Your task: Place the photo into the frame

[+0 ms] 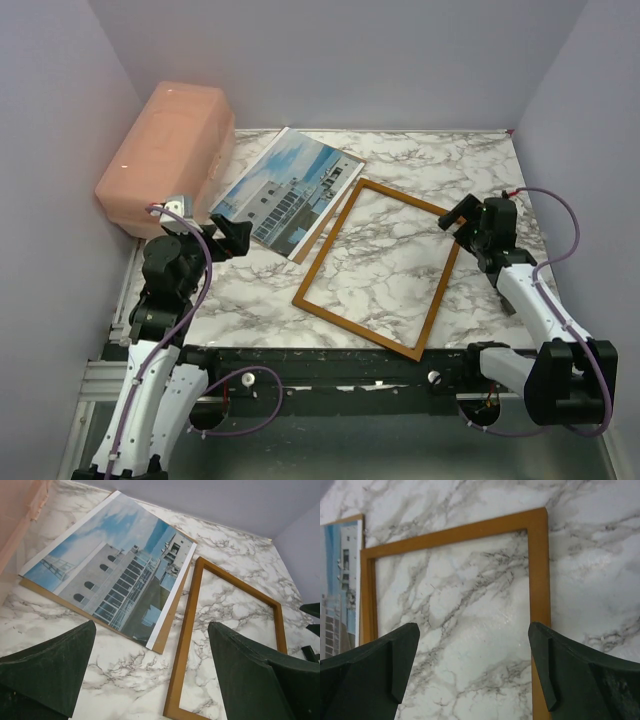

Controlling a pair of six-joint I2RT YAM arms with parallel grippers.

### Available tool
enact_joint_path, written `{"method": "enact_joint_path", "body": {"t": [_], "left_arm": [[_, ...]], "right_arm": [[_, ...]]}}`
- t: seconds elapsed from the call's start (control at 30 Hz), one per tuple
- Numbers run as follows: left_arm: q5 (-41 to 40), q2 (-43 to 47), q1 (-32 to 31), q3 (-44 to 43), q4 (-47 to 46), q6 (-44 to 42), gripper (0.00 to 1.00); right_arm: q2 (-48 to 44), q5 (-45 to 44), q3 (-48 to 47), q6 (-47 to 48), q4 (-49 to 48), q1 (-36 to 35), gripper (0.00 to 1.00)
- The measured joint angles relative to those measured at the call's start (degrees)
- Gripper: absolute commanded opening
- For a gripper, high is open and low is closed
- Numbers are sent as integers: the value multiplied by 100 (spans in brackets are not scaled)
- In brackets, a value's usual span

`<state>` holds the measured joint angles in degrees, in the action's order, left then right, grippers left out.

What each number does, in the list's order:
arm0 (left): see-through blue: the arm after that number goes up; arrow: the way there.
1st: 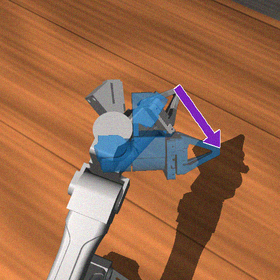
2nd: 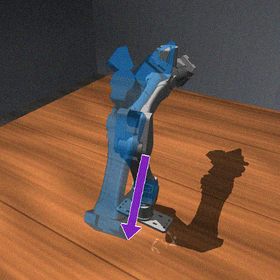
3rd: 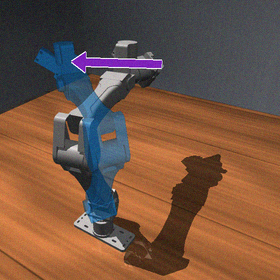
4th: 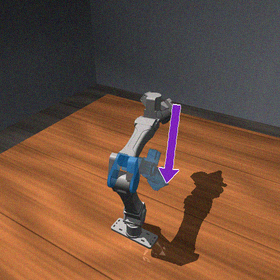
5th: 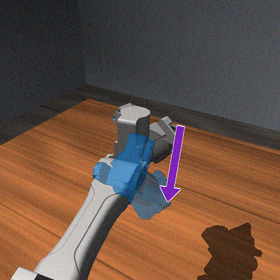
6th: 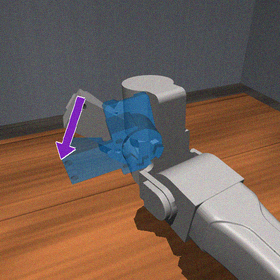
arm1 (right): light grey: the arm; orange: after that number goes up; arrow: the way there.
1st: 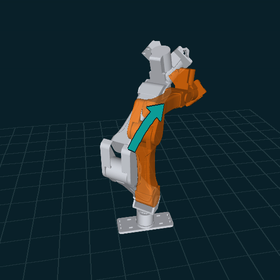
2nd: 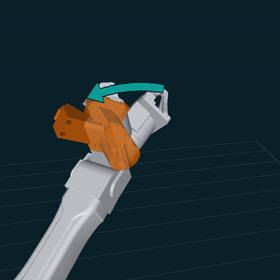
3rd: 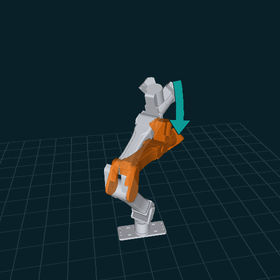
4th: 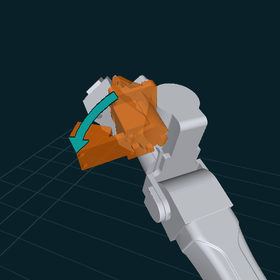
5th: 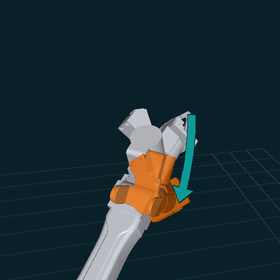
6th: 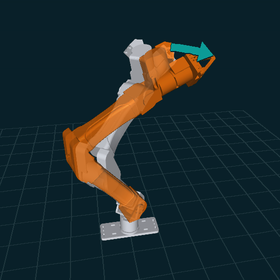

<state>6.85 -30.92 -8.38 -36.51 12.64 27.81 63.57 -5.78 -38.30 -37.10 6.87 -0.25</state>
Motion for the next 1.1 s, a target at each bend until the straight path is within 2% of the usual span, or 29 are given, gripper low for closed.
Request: {"method": "enact_joint_path", "body": {"t": [0.33, 0.63, 0.7, 0.93, 1.03, 1.1], "left_arm": [[92, -573, 0, -549, 970, -181, 99], [577, -1281, 0, -787, 1366, -144, 98], [745, -1370, 0, -785, 1458, -9, 98], [1985, -1539, 0, -275, 1141, 748, 98], [2212, -1705, -63, -162, 1224, 863, 99], [2205, -1821, -140, -227, 1427, 850, 98]], "right_arm": [[52, 153, 92, -105, 1274, 0, 100], [688, 177, 105, -109, 1687, 0, 99], [861, 199, 170, -151, 1679, 0, 94], [1453, 216, -50, -138, 1679, 0, 93], [1766, 153, -317, -28, 1733, 0, 89], [1954, 114, -476, 59, 1779, 0, 81]]}}
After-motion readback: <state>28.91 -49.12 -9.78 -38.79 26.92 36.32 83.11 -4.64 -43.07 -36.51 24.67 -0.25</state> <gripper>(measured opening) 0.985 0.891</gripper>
